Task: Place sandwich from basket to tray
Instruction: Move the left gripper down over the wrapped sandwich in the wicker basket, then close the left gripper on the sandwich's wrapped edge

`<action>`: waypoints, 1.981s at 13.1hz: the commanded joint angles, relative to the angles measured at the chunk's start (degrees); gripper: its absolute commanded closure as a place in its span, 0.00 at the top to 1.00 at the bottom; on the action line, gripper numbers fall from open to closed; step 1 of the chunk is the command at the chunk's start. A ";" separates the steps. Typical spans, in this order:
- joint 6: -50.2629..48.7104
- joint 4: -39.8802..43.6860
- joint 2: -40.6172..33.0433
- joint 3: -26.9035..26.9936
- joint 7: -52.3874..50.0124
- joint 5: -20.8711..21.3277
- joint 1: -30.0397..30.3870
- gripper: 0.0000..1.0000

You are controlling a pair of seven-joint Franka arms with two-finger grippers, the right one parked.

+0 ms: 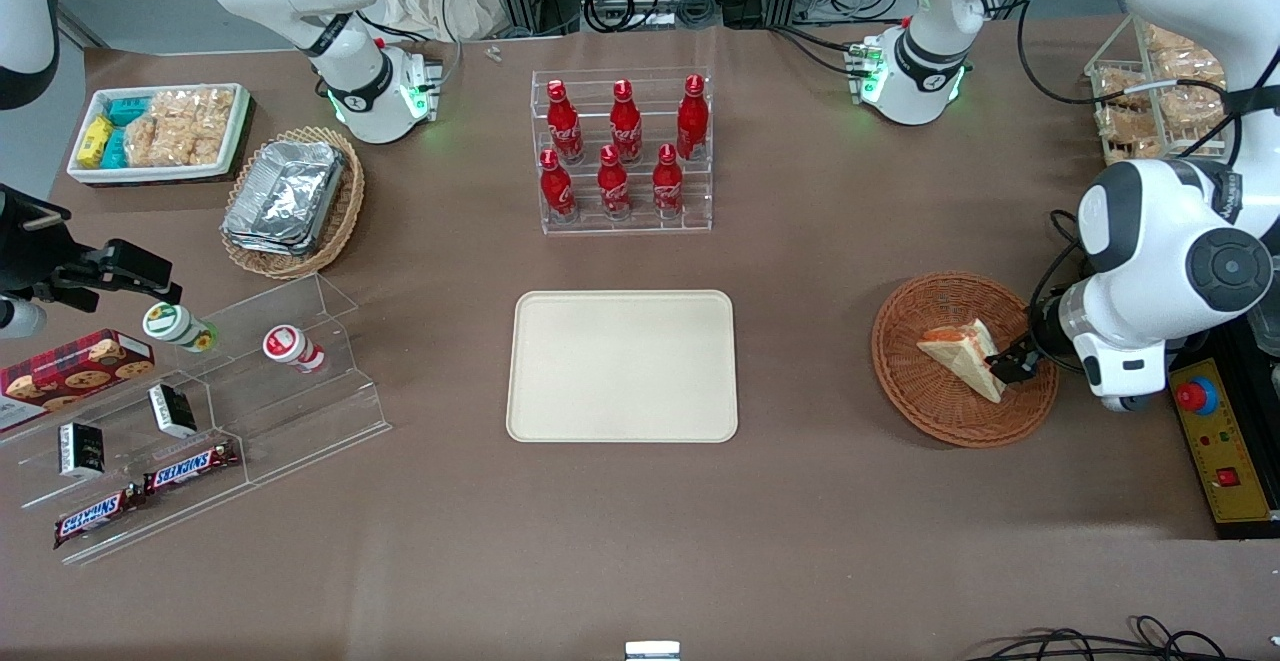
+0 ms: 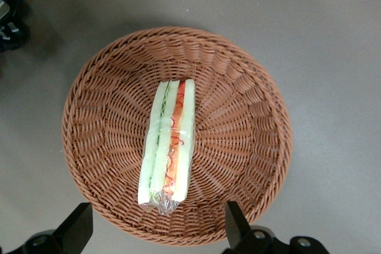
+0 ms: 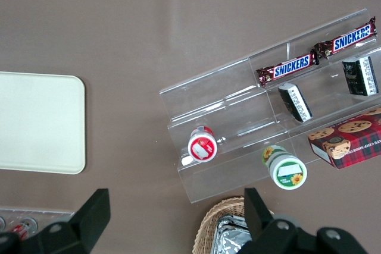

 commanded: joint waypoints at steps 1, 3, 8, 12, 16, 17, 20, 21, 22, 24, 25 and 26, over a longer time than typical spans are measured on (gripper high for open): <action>4.18 -3.80 -0.58 -0.01 -1.72 -0.05 -0.15 1.00; 6.99 -5.99 -0.49 -0.01 -1.81 -0.04 0.02 1.00; 9.46 -8.11 1.18 0.16 -1.81 0.04 0.37 1.00; 10.86 -9.34 1.88 0.16 -1.81 -0.05 0.37 1.00; 15.09 -12.42 1.97 0.16 -1.72 -0.05 0.46 1.00; 15.09 -12.42 2.23 0.16 -1.72 -0.05 0.37 1.00; 15.18 -12.42 2.93 0.16 -1.72 -0.05 0.46 1.00; 15.26 -12.42 3.02 0.16 -1.72 -0.05 0.37 0.99; 15.26 -12.42 3.11 0.16 -1.72 -0.05 0.46 0.99; 15.35 -12.33 3.90 0.25 -1.81 -0.05 0.46 0.98; 16.31 -12.51 3.99 0.25 -1.81 -0.05 0.46 0.96; 16.67 -12.68 3.99 0.25 -1.81 -0.05 0.46 0.85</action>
